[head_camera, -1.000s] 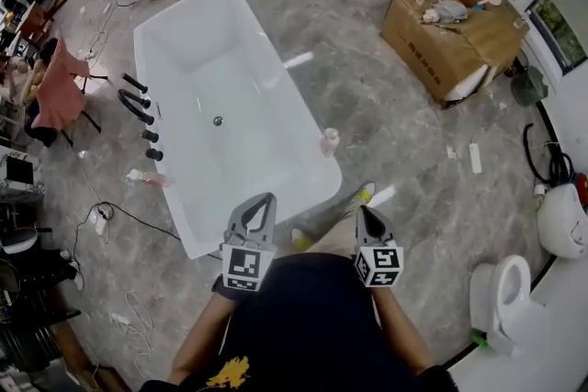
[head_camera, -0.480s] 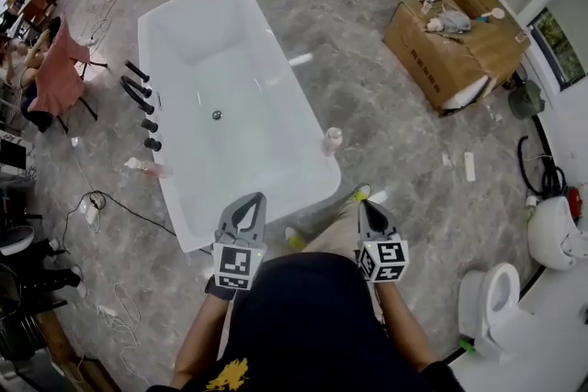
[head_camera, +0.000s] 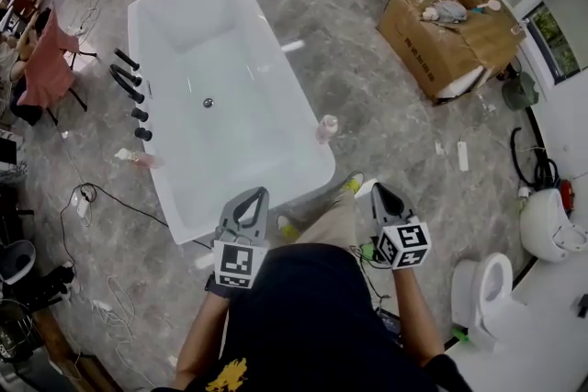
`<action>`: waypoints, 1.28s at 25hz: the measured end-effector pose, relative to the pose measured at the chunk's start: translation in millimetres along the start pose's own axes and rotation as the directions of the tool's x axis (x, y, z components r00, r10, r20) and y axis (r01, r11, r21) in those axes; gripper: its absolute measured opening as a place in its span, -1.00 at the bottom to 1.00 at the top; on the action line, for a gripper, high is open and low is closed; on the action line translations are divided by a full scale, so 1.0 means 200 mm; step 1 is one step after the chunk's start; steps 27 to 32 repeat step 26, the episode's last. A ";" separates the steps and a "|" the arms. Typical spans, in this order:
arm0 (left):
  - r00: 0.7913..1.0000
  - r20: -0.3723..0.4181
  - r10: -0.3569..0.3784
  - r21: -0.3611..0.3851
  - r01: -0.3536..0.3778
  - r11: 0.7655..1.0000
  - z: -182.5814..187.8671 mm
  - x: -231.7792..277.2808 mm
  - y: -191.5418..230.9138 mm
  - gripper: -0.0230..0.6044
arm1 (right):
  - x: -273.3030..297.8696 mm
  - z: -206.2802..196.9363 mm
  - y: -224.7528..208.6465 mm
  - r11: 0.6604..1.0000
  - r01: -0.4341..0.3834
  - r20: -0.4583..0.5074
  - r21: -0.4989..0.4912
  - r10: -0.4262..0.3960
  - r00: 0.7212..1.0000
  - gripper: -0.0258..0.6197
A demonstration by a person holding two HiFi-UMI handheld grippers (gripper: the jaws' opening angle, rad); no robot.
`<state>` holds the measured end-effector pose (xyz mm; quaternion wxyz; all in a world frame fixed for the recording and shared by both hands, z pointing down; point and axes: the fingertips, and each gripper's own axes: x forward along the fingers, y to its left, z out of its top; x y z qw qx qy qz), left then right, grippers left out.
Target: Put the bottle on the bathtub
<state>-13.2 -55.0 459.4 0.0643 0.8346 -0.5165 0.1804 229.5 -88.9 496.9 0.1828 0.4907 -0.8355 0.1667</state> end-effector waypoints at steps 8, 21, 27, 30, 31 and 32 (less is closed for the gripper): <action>1.000 -0.009 0.000 -0.004 0.000 1.000 -0.02 -0.01 0.02 -0.86 | 0.02 0.05 0.00 1.000 -0.018 -0.001 -0.008 0.018 1.000 -0.92; 0.999 -0.041 -0.012 -0.008 0.011 1.000 -0.07 0.01 0.02 -0.86 | 0.04 0.01 0.01 1.000 -0.026 -0.025 -0.003 0.026 0.999 -0.92; 0.999 -0.047 -0.010 -0.016 0.009 1.000 -0.10 0.01 0.06 -0.86 | 0.07 0.00 0.03 1.000 -0.028 -0.032 -0.004 0.028 0.999 -0.92; 0.999 -0.047 -0.010 -0.016 0.009 1.000 -0.10 0.01 0.06 -0.86 | 0.07 0.00 0.03 1.000 -0.028 -0.032 -0.004 0.028 0.999 -0.92; 0.999 -0.047 -0.010 -0.016 0.009 1.000 -0.10 0.01 0.06 -0.86 | 0.07 0.00 0.03 1.000 -0.028 -0.032 -0.004 0.028 0.999 -0.92; 0.999 -0.047 -0.010 -0.016 0.009 1.000 -0.10 0.01 0.06 -0.86 | 0.07 0.00 0.03 1.000 -0.028 -0.032 -0.004 0.028 0.999 -0.92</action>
